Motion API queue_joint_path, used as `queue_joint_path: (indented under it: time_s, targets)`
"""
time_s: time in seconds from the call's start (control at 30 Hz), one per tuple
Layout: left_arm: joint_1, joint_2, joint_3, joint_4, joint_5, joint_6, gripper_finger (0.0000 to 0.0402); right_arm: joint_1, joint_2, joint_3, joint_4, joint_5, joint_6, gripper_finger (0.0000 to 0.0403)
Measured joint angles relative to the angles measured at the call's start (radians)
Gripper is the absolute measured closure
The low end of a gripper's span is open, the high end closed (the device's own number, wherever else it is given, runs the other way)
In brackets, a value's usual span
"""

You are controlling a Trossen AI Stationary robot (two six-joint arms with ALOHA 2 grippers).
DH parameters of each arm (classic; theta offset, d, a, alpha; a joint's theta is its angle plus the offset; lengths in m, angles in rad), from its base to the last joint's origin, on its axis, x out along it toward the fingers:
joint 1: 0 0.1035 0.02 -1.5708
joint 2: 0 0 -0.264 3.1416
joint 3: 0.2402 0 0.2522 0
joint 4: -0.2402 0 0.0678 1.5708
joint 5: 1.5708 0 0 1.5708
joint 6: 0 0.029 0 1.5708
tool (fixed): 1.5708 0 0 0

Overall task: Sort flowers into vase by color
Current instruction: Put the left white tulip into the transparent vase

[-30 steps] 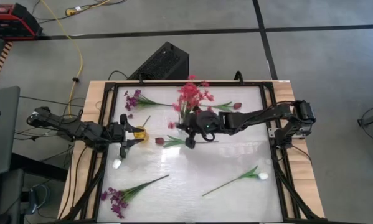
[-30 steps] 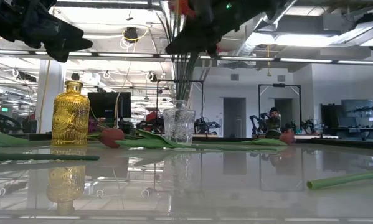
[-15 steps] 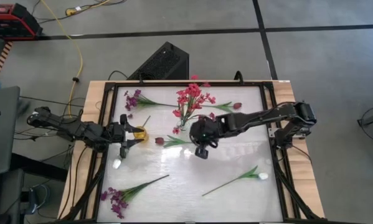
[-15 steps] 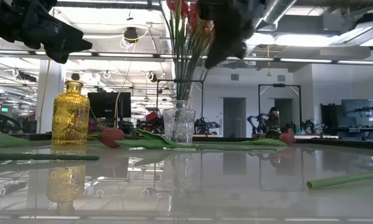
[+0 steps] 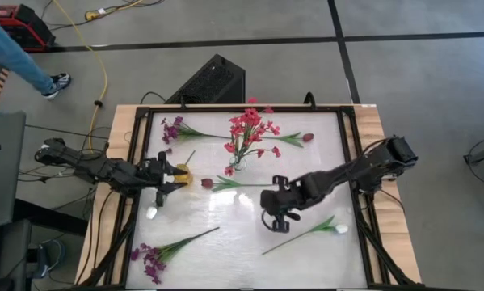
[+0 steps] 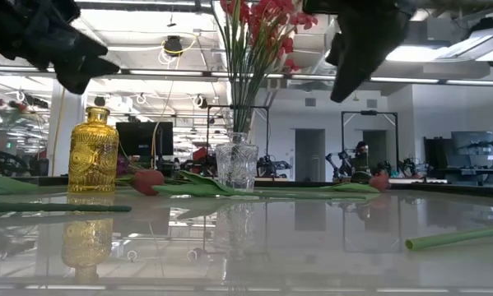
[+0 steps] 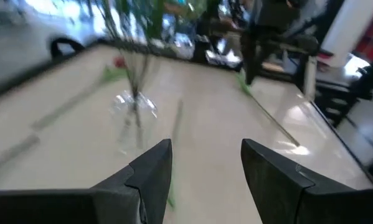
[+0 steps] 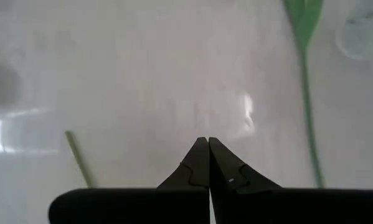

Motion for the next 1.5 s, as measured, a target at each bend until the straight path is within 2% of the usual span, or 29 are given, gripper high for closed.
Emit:
queue_joint_path:
  time_s: [0.2, 0.3, 0.4, 0.57, 0.63, 0.77, 0.93, 1.07, 1.3, 1.4, 1.5]
  targets:
    - [-0.035, 0.101, 0.004, 0.127, 0.029, -0.042, 0.0219, -0.008, -0.104, -0.234, 0.302, -0.011, 0.0, 0.0382]
    - [-0.055, 0.18, 0.037, 0.129, 0.035, -0.071, 0.0219, -0.011, -0.163, -0.322, 0.403, -0.005, -0.001, 0.0382]
    - [-0.082, 0.263, 0.124, -0.047, 0.032, -0.205, 0.022, -0.015, -0.212, -0.391, 0.478, 0.04, -0.003, 0.0382]
    - [-0.124, 0.416, 0.34, -0.531, -0.046, -0.573, 0.0227, -0.015, -0.239, -0.455, 0.601, 0.069, -0.052, 0.0382]
    - [-0.144, 0.487, 0.395, -0.669, -0.015, -0.684, 0.0233, -0.015, -0.224, -0.459, 0.636, 0.069, -0.089, 0.0382]
    - [-0.18, 0.613, 0.448, -0.753, 0.078, -0.791, 0.0243, -0.015, -0.183, -0.46, 0.674, 0.068, -0.172, 0.0382]
    - [-0.186, 0.726, 0.488, -0.737, 0.145, -0.822, 0.025, -0.026, -0.165, -0.46, 0.682, 0.056, -0.241, 0.0382]
    - [-0.187, 0.777, 0.505, -0.741, 0.19, -0.833, 0.0251, -0.039, -0.177, -0.461, 0.657, 0.002, -0.246, 0.0382]
    - [-0.181, 0.798, 0.505, -0.898, 0.218, -0.973, 0.0251, -0.038, -0.188, -0.461, 0.628, -0.039, -0.247, 0.0382]
    - [-0.158, 0.802, 0.505, -1.013, 0.152, -1.063, 0.0251, -0.043, -0.188, -0.461, 0.621, -0.041, -0.247, 0.0381]
    - [-0.114, 0.81, 0.478, -1.016, 0.151, -1.036, 0.025, -0.053, -0.188, -0.461, 0.617, -0.043, -0.243, 0.0376]
